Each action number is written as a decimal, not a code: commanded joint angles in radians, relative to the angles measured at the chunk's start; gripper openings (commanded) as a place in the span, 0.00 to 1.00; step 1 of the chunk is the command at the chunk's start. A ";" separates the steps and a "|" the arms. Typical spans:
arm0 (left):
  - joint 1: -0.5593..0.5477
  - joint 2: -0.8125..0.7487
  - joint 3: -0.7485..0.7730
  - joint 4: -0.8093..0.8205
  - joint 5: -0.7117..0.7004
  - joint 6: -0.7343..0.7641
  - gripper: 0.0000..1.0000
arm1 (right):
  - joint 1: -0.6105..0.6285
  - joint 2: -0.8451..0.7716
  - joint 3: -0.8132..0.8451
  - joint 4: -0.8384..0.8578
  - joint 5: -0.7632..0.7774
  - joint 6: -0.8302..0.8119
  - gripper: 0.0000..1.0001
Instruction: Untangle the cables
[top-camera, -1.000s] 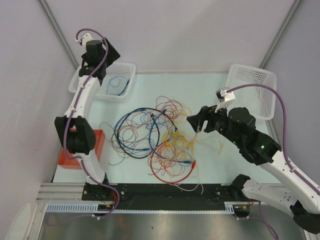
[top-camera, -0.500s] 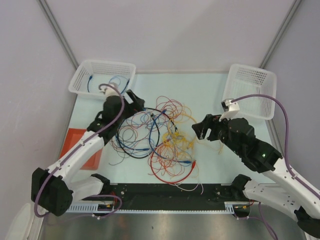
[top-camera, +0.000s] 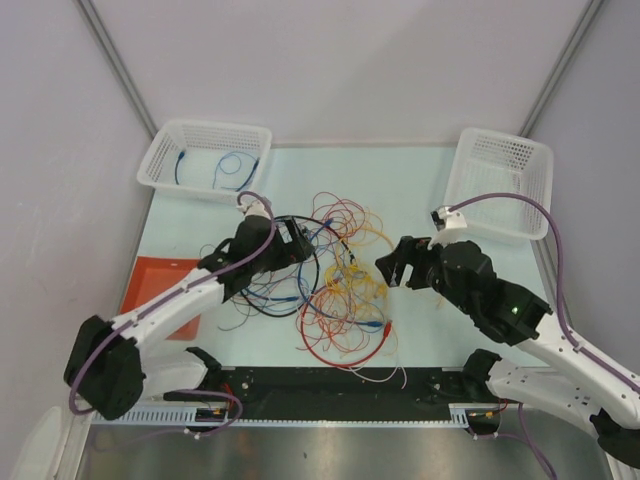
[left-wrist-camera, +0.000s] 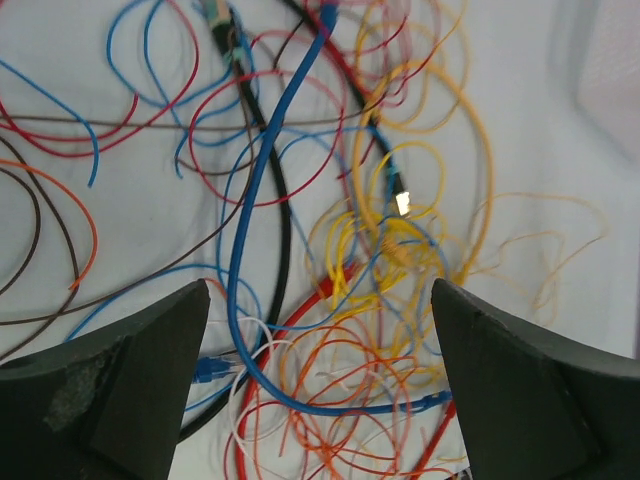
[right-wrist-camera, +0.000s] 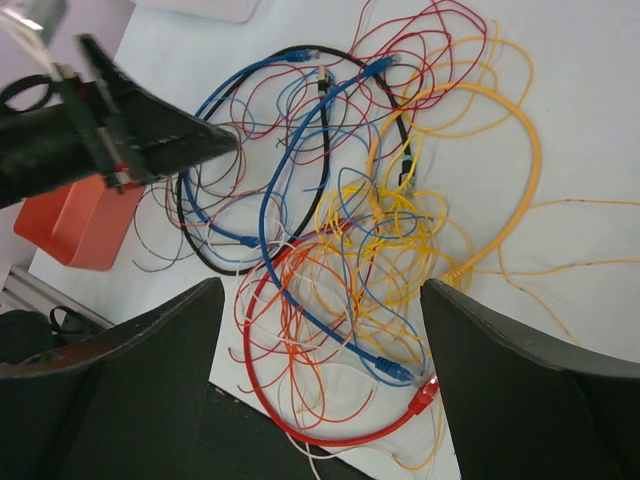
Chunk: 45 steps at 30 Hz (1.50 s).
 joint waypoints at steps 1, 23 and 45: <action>-0.029 0.155 0.080 -0.025 0.022 0.037 0.95 | 0.008 -0.002 0.002 0.001 -0.025 0.020 0.84; -0.098 0.287 0.215 -0.169 -0.075 0.080 0.00 | 0.009 -0.027 -0.004 -0.047 0.004 -0.001 0.82; -0.140 0.016 0.821 -0.576 -0.337 0.483 0.08 | 0.011 -0.133 -0.002 0.022 -0.033 -0.023 0.80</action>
